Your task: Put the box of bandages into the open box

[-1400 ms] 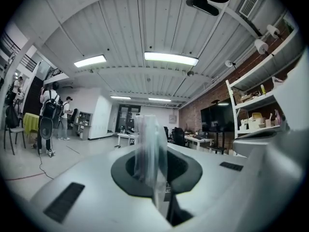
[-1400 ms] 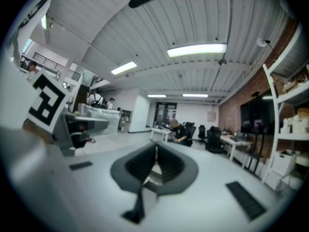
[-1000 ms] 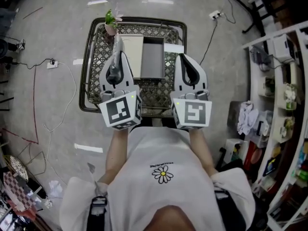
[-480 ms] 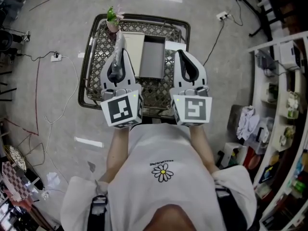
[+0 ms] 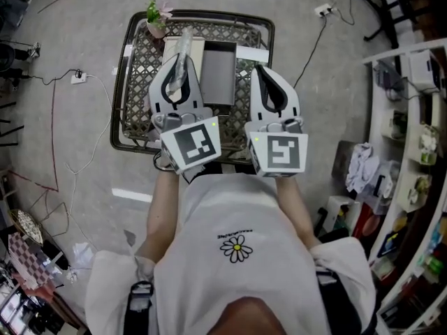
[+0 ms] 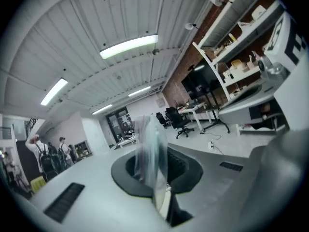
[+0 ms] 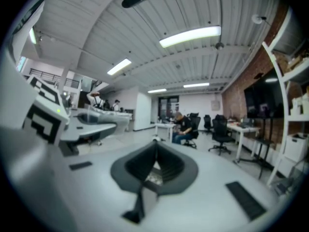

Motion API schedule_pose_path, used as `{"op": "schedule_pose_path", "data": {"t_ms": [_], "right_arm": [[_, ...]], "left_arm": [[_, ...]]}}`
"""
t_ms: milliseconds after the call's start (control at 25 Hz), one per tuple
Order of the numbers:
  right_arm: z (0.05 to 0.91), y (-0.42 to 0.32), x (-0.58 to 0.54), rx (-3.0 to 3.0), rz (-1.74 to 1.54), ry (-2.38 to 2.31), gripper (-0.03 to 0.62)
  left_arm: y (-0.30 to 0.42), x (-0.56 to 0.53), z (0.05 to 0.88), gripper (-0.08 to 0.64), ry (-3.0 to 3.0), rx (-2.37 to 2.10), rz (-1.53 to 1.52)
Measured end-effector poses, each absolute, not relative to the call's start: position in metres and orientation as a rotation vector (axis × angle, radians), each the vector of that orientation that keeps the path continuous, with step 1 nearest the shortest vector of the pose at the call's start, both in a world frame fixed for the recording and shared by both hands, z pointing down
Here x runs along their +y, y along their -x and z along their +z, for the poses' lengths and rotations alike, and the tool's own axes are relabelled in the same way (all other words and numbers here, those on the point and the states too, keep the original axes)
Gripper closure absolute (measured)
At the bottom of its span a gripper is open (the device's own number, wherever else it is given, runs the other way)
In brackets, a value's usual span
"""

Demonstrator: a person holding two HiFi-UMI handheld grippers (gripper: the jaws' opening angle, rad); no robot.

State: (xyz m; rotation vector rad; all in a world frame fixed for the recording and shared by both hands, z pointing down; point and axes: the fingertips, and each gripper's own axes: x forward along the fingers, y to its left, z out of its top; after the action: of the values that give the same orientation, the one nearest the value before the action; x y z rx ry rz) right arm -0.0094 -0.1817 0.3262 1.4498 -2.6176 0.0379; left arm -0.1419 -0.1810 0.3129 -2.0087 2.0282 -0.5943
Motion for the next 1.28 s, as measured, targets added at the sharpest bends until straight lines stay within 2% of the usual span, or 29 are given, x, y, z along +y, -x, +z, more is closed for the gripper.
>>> {"op": "schedule_pose_path", "data": {"t_ms": [320,1280], "right_arm": [[0.338,-0.002,-0.182,-2.579,0.066,-1.469,0.561],[0.378,-0.064,-0.181,-2.412,0.24,-1.605,0.561]], "left_arm": [[0.125,-0.218,0.369,0.52,1.898,1.7,-1.011],[0.073,-0.277,0.58,0.522,1.971,1.051,-1.616]]}}
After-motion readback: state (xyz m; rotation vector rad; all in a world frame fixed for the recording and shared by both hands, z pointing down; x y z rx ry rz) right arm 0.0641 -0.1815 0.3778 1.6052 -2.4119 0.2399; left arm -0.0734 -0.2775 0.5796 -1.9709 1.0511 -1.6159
